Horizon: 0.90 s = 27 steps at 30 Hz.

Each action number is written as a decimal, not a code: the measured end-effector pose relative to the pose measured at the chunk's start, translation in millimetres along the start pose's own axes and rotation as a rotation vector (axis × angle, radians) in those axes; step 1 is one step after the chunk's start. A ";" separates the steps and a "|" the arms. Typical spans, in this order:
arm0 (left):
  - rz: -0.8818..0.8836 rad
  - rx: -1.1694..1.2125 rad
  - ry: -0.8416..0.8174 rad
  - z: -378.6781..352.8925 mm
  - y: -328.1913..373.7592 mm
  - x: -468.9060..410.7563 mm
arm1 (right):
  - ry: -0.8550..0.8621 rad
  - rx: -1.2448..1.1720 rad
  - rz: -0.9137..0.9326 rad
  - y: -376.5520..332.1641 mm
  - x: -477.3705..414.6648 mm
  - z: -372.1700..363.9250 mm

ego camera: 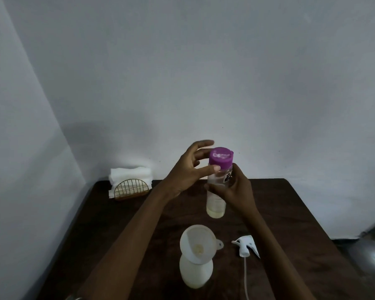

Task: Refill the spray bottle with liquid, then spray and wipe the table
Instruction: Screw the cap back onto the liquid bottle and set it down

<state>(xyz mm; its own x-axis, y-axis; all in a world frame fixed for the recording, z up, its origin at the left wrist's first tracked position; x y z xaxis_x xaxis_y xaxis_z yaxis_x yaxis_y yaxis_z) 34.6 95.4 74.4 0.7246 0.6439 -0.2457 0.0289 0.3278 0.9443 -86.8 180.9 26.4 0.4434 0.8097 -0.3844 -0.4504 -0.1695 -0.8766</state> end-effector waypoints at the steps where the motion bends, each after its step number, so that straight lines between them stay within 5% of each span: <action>1: -0.003 -0.005 0.009 -3.0 0.5 0.0 | 0.021 0.024 0.004 -0.8 -0.7 -0.2; 7: -0.058 0.005 0.286 -15.9 8.5 -9.7 | 0.083 0.121 0.048 -11.0 -11.2 -1.3; 27: -0.074 -0.038 0.185 23.2 -4.1 -17.2 | -0.127 0.122 0.010 -4.7 -36.5 -20.8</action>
<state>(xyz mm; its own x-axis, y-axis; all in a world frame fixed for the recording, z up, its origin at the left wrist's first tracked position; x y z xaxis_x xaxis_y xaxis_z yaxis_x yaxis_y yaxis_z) 38.0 67.0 79.8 0.5824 0.7322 -0.3531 0.0486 0.4022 0.9142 -84.7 140.4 38.5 0.3405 0.8739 -0.3468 -0.5484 -0.1150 -0.8283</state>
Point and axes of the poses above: each hand's wrist, its own x-axis away from the middle knuckle, its own z-axis out of the back of the hand, y = z × x, the point moved 1 cm from there along -x, towards the middle knuckle, and after that the axes turned 4 degrees about -x, right-handed, at the moved point
